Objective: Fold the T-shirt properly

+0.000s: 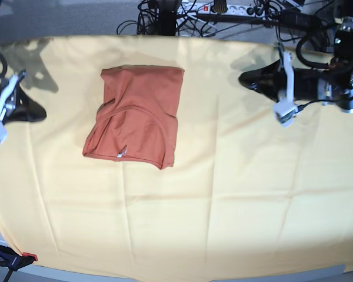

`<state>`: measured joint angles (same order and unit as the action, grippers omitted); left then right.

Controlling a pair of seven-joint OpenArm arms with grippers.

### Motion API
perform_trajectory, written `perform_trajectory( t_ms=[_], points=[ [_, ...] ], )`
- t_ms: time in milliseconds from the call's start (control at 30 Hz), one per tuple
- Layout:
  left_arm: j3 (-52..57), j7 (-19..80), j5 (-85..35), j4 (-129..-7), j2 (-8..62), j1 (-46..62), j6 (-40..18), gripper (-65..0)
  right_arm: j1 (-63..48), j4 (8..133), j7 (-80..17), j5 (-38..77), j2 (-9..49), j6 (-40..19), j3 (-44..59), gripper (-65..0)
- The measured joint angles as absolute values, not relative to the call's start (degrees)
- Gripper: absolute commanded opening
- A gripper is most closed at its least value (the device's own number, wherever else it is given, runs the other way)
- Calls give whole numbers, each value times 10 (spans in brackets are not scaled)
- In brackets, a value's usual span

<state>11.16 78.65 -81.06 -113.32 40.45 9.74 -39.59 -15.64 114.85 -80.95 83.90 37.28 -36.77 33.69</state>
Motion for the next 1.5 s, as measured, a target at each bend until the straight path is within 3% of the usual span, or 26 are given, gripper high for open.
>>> perform_trajectory(
  t_ms=[233,500,700,900,1067,1167,1500],
  points=[
    [249,790,-820,-1212,400,273,-396,-650,-315,1209,-806,843,372,-368,411,-650],
    [297,800,-817,-1251,395,484,-386,-650,-471,1209,-804,839,314,-369,414,-650],
    [297,794,-757,-1252,320,594,-393,-650,-583,1207,-803,838,257,-397,407,-650],
    [297,762,-712,-1246,243,650,-395,-650,-623,1158,-804,840,228,-397,323,-650],
    [297,676,-634,-1185,207,639,-396,-650,-616,1081,-655,655,230,-397,227,-650],
    [288,654,-610,-1114,204,602,-397,-650,-580,1028,-615,564,229,-397,170,-650],
    [149,507,-454,-782,202,421,-397,-650,-412,788,-500,430,228,-395,24,-650]
  ],
)
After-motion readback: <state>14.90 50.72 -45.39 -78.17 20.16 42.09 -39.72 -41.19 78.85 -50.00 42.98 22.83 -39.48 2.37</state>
